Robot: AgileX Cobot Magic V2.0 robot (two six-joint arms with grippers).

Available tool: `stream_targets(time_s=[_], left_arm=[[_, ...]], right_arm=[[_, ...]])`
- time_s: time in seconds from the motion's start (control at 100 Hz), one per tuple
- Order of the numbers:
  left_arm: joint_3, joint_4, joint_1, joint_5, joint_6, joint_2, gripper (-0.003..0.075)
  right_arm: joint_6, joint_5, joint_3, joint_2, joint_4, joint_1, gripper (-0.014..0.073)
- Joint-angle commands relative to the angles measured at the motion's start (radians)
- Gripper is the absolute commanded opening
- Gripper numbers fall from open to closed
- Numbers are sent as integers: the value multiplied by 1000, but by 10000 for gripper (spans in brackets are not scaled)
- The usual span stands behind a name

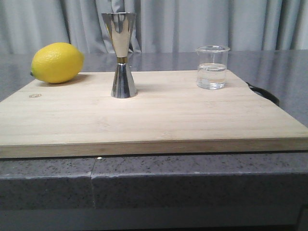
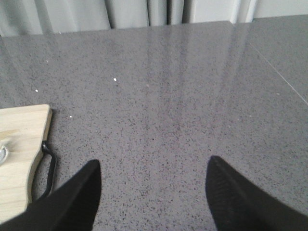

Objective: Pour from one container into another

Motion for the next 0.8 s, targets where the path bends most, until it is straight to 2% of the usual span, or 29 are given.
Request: stream_targets(time_s=[0.0, 0.13, 0.34, 0.52, 0.62, 0.79], left_arm=[[-78, -106, 2, 31, 93, 70, 585], [-113, -390, 2, 124, 373, 183, 585], [-111, -802, 2, 182, 863, 345, 585], [-109, -1050, 2, 199, 1193, 470, 585], [-109, -1182, 2, 236, 1376, 544, 585], [-109, -1359, 2, 336, 1609, 682, 585]], right_arm=[[-23, -15, -70, 42, -10, 0, 427], [-29, 39, -122, 107, 31, 0, 427], [-163, 79, -167, 193, 173, 0, 457], [-207, 79, -167, 220, 251, 0, 597], [-207, 77, -167, 221, 251, 0, 605], [-237, 71, -167, 221, 253, 0, 605]])
